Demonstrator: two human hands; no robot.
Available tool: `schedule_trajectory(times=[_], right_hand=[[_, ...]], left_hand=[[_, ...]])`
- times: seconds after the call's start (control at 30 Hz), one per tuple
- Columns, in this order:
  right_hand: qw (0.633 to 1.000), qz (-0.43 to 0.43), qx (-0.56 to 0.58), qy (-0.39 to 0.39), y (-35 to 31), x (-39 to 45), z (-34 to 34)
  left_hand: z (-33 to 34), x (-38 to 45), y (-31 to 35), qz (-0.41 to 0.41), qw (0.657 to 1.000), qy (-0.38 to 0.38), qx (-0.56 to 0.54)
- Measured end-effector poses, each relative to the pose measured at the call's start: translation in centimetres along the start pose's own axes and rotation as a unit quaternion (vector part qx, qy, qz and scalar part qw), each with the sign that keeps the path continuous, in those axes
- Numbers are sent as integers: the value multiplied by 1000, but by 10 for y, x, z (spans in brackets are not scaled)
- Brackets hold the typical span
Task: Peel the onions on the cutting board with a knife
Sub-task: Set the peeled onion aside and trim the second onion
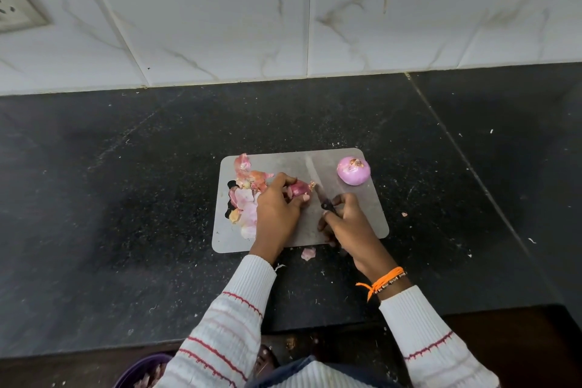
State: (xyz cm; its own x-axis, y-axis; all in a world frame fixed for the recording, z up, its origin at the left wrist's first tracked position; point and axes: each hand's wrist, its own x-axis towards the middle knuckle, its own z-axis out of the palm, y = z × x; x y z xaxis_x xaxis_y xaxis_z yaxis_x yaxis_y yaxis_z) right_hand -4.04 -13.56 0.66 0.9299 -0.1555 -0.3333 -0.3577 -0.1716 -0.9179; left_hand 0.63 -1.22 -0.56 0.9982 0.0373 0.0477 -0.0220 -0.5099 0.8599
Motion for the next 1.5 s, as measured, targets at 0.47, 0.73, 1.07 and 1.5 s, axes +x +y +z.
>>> schedule_trajectory(times=[0.47, 0.73, 1.07, 1.5], right_hand=[[954, -127, -271, 10, -1, -10, 10], [918, -113, -380, -7, -14, -17, 13], [893, -86, -441, -16, -25, -15, 23], [885, -81, -458, 1, -20, 6, 29]], left_hand=[[-1, 4, 4, -47, 998, -18, 32], [0, 9, 2, -65, 997, -25, 20], [-1, 7, 1, -88, 996, -24, -3], [3, 5, 1, -85, 996, -16, 11]])
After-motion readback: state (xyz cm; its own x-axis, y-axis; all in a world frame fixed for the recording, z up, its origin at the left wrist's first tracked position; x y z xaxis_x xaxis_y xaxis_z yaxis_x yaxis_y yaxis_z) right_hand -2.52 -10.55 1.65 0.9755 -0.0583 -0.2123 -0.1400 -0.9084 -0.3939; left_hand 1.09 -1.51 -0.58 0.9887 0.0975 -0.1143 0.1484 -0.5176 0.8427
